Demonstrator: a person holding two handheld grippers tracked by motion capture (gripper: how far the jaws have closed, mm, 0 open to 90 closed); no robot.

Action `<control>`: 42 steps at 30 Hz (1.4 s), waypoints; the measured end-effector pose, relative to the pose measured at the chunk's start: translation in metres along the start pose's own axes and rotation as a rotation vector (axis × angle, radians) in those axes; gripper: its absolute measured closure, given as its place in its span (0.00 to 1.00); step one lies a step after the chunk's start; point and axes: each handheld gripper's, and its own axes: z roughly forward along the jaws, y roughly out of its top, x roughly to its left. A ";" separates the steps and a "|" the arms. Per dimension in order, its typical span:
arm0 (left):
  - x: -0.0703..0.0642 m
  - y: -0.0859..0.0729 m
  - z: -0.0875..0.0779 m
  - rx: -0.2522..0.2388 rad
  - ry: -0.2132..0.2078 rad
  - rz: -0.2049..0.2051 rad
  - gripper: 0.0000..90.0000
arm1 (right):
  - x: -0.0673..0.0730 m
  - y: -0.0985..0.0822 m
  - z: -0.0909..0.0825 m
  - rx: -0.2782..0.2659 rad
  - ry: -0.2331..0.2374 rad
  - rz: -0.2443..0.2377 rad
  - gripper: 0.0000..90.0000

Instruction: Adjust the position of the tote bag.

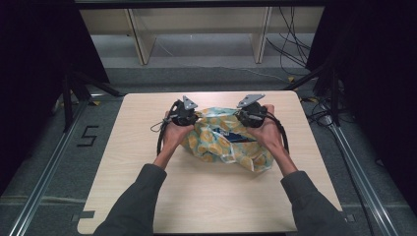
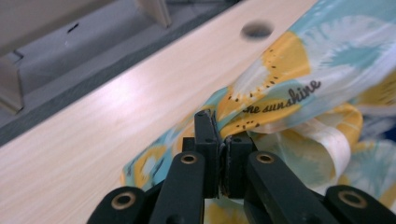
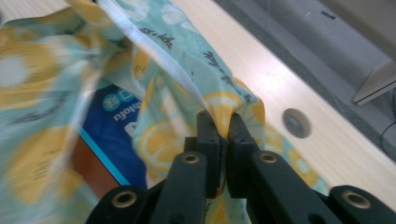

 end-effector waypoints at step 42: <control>0.005 0.001 -0.077 -0.056 -0.196 -0.111 0.41 | -0.003 -0.031 0.028 0.148 0.131 0.143 0.46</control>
